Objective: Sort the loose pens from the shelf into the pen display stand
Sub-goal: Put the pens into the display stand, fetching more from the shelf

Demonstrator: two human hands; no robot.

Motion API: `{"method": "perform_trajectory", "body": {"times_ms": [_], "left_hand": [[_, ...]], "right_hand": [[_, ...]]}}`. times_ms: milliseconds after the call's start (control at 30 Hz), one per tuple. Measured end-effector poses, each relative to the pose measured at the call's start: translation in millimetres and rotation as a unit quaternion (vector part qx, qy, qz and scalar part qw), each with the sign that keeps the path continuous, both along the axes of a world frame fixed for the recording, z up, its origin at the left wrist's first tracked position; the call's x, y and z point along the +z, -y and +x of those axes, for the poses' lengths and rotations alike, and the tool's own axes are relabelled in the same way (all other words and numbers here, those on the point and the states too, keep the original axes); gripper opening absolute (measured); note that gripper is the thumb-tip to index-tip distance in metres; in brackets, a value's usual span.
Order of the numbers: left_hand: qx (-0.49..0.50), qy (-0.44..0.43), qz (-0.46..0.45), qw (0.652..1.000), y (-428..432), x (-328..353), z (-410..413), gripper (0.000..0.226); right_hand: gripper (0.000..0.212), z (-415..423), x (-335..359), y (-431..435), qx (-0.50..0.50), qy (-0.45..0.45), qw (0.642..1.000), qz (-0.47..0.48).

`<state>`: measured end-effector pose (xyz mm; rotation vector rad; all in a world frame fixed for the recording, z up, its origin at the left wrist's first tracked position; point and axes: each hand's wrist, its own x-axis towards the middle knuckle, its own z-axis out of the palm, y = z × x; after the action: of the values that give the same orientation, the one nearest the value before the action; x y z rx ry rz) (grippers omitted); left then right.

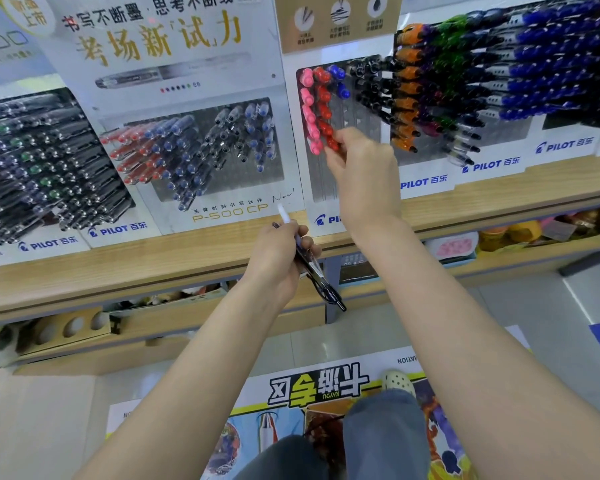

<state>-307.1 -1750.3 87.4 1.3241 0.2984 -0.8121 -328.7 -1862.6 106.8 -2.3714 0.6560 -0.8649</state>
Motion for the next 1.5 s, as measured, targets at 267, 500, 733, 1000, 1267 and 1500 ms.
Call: {"method": "perform_trajectory", "body": {"times_ms": [267, 500, 733, 1000, 1267, 1500], "left_hand": [[0.028, 0.012, -0.106, 0.994, -7.2, -2.1, -3.4, 0.013], [0.052, 0.005, -0.118, 0.992, -19.4, -3.9, -2.6, 0.035], [0.072, 0.068, -0.131, 0.986, -28.5, 1.1, -1.5, 0.018], [0.072, 0.014, -0.042, 0.996, -45.9, -0.1, 1.7, 0.02], [0.108, -0.068, -0.045, 0.991, -54.0, -3.5, 5.1, 0.02], [0.128, -0.075, 0.021, 0.989, -55.2, -14.6, 12.6, 0.019]], "right_hand": [[0.038, -30.4, 1.7, -19.4, 0.015, -0.047, 0.997, 0.067], [0.027, -49.2, -25.1, -50.1, 0.13, -0.211, 0.924, 0.293], [0.02, -51.9, -21.9, -50.5, 0.205, -0.217, 0.847, 0.44], [0.008, -45.9, -14.9, -54.0, 0.133, -0.062, 0.952, 0.27], [0.01, -37.9, -12.1, -63.7, 0.169, 0.004, 0.964, 0.207], [0.011, -26.6, -7.6, -54.4, 0.161, 0.043, 0.971, 0.169]]}}
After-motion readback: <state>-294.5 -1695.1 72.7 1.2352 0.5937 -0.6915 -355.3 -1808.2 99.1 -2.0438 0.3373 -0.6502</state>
